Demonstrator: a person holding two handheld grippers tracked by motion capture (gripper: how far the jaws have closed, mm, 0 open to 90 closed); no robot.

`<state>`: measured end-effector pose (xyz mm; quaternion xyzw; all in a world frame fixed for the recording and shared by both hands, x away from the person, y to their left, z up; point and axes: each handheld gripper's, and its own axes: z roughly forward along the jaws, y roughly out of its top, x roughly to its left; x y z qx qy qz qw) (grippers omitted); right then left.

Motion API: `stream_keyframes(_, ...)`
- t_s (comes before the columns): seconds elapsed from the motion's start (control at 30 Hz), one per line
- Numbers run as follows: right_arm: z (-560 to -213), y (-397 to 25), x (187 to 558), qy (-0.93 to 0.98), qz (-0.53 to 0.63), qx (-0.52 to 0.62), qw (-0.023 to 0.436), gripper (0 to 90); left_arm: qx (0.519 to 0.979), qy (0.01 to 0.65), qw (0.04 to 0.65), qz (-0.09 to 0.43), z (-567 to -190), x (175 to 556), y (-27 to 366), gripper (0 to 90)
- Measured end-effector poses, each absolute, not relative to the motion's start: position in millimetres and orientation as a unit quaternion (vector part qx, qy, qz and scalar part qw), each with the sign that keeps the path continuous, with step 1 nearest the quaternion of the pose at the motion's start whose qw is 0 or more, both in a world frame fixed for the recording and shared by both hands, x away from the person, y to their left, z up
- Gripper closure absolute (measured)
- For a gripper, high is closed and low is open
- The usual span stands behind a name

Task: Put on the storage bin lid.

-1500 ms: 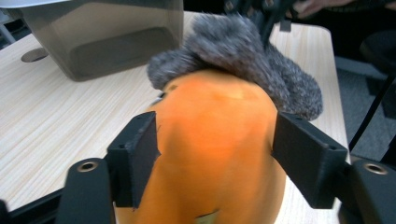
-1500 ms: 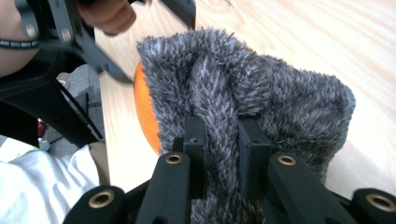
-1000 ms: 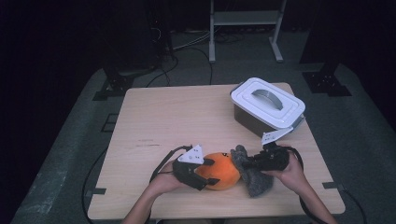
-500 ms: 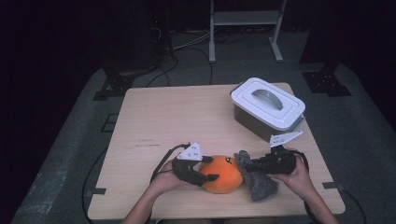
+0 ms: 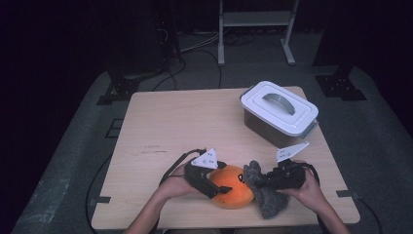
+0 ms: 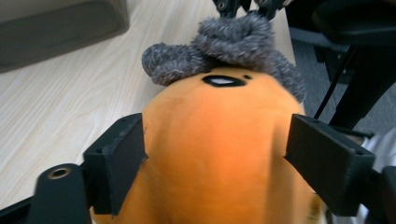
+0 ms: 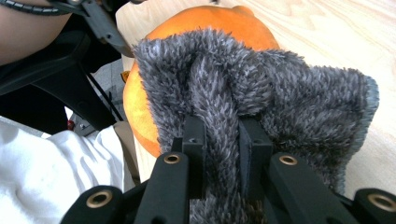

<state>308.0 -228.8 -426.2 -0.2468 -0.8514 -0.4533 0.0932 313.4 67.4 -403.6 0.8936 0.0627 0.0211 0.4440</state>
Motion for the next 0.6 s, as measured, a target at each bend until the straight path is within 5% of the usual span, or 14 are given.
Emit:
stream_keyframes(0.23, -427, -228, 307, -0.856, -0.449, -0.237, 0.096, 74.7, 0.905, 0.061, 0.421, -0.010, -414, 324, 55, 12.0)
stream_keyframes(0.47, -429, -230, 308, -0.851, -0.455, -0.245, 0.095, 74.8, 0.905, 0.059, 0.419, 0.029, -412, 313, 59, 44.6)
stream_keyframes(0.6, -426, -233, 308, -0.843, -0.467, -0.250, 0.093, 74.9, 0.902, 0.060, 0.423, 0.053, -403, 308, 62, 47.6)
